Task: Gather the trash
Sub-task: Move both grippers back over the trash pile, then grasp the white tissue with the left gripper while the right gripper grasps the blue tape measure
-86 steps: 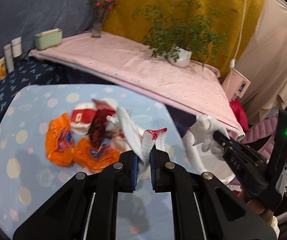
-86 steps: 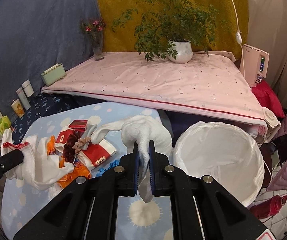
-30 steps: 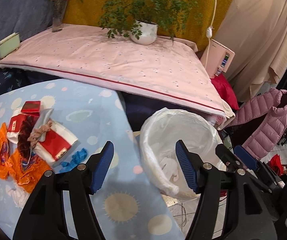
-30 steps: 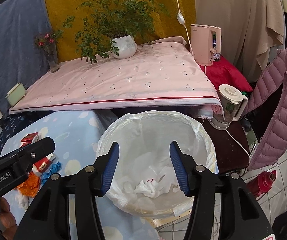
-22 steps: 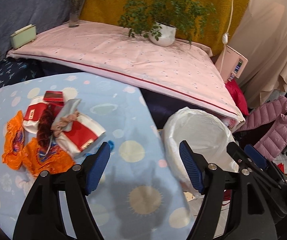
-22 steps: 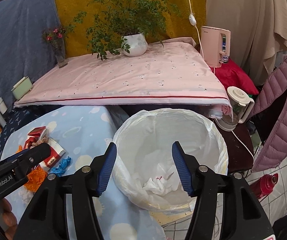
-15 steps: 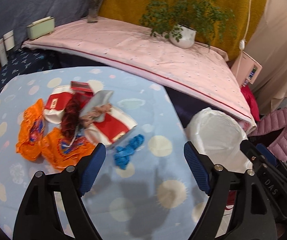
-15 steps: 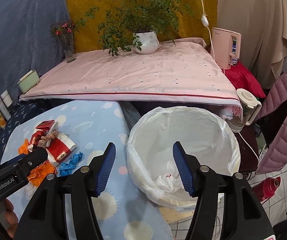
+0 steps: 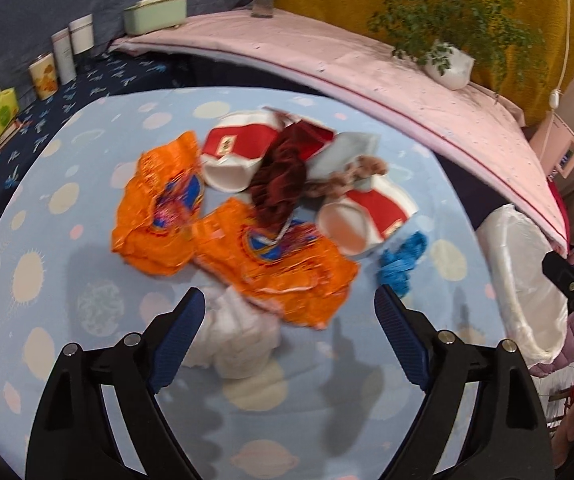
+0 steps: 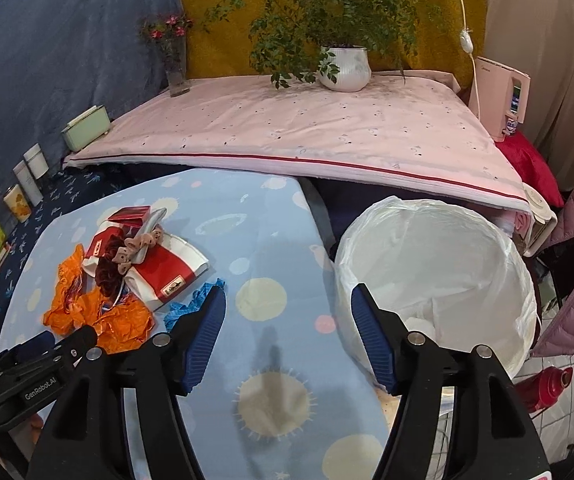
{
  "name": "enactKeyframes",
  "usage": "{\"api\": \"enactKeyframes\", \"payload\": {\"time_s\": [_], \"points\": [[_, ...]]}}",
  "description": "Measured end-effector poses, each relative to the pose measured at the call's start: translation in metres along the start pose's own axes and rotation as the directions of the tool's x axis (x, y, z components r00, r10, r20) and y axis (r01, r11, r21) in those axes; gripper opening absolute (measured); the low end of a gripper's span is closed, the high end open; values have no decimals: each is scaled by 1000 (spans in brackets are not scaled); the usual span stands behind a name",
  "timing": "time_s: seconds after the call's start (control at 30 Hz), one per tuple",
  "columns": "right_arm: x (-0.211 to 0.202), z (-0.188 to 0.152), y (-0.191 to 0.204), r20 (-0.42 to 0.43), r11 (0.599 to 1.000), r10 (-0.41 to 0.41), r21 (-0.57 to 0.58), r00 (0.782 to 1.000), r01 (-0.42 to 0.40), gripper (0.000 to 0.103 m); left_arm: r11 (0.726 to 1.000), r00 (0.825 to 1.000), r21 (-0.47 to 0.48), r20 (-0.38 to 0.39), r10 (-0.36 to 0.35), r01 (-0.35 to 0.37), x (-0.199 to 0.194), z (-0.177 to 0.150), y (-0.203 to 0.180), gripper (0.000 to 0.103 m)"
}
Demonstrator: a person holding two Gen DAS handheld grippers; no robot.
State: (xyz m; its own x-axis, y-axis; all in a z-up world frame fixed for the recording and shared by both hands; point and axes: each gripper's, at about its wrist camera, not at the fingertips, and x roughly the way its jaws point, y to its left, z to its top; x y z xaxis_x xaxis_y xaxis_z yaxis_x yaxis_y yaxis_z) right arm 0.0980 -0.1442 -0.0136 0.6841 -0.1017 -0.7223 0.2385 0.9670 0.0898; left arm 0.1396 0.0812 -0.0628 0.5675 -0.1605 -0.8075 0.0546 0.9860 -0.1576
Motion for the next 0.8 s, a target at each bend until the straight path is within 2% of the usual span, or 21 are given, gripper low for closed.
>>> {"api": "enactKeyframes", "payload": {"time_s": [0.23, 0.5, 0.57, 0.67, 0.7, 0.8], "points": [[20, -10, 29, -44, 999, 24, -42, 999, -26, 63, 998, 998, -50, -53, 28, -31, 17, -14, 35, 83], [43, -21, 57, -93, 996, 42, -80, 995, -49, 63, 997, 995, -76, -100, -23, 15, 32, -21, 50, 80], [48, -22, 62, -106, 995, 45, -83, 993, -53, 63, 996, 993, -79, -110, -45, 37, 35, -21, 51, 71], [55, -23, 67, -119, 995, 45, -86, 992, -55, 63, 993, 989, -85, -120, -88, 78, 36, -21, 53, 48], [58, -24, 69, -124, 995, 45, -87, 991, -56, 63, 992, 986, -85, -125, -106, 96, 36, -20, 53, 36], [66, -25, 74, -139, 994, 47, -88, 989, -60, 63, 988, 982, -91, -131, -134, 123, 33, -19, 56, 28]]}}
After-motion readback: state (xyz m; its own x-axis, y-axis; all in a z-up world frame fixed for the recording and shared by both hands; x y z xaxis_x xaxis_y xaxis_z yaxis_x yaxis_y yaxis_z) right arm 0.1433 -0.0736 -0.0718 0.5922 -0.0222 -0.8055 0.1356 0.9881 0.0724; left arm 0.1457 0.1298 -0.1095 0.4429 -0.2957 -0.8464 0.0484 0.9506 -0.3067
